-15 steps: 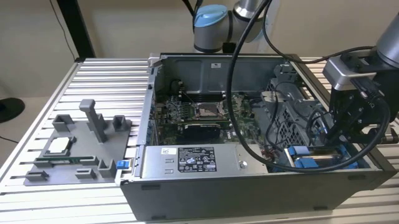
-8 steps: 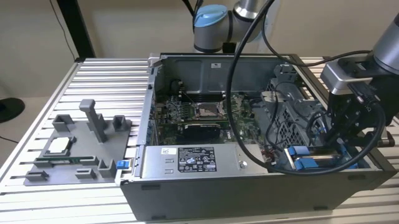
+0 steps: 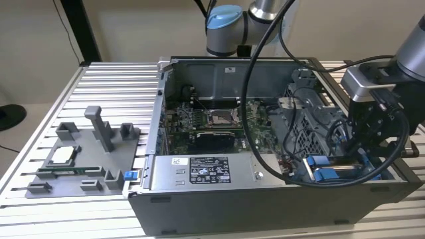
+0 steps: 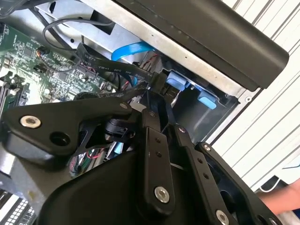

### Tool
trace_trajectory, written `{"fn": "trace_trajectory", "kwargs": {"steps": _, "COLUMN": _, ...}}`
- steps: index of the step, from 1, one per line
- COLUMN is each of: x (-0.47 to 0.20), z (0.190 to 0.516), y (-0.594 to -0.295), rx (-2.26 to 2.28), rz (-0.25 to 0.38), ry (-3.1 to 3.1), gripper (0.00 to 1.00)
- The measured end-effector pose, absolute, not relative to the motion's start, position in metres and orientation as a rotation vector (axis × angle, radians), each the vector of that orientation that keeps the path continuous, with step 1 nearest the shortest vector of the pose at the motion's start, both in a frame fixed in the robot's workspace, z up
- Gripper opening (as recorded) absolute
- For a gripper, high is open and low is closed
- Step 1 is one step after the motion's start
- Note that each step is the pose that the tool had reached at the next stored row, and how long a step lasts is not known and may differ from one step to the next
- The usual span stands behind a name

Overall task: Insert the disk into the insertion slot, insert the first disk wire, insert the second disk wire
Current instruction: 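Insert the first disk wire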

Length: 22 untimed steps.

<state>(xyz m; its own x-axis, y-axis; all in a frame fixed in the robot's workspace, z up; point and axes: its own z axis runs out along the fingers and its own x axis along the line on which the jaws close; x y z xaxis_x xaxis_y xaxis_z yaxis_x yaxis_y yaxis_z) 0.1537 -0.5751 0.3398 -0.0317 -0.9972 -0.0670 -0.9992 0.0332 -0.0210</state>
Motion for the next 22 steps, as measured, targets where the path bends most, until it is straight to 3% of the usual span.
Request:
{"fn": "trace_trajectory", "kwargs": {"steps": 11, "x": 0.155, "z": 0.328, "y": -0.575, "rx": -2.143, "rz": 0.058, "ry": 2.214, "gripper": 0.0}}
{"fn": "trace_trajectory", "kwargs": {"steps": 22, "x": 0.156, "z": 0.375, "y": -0.575, "rx": -2.144, "rz": 0.056, "ry": 2.214, "gripper": 0.0}}
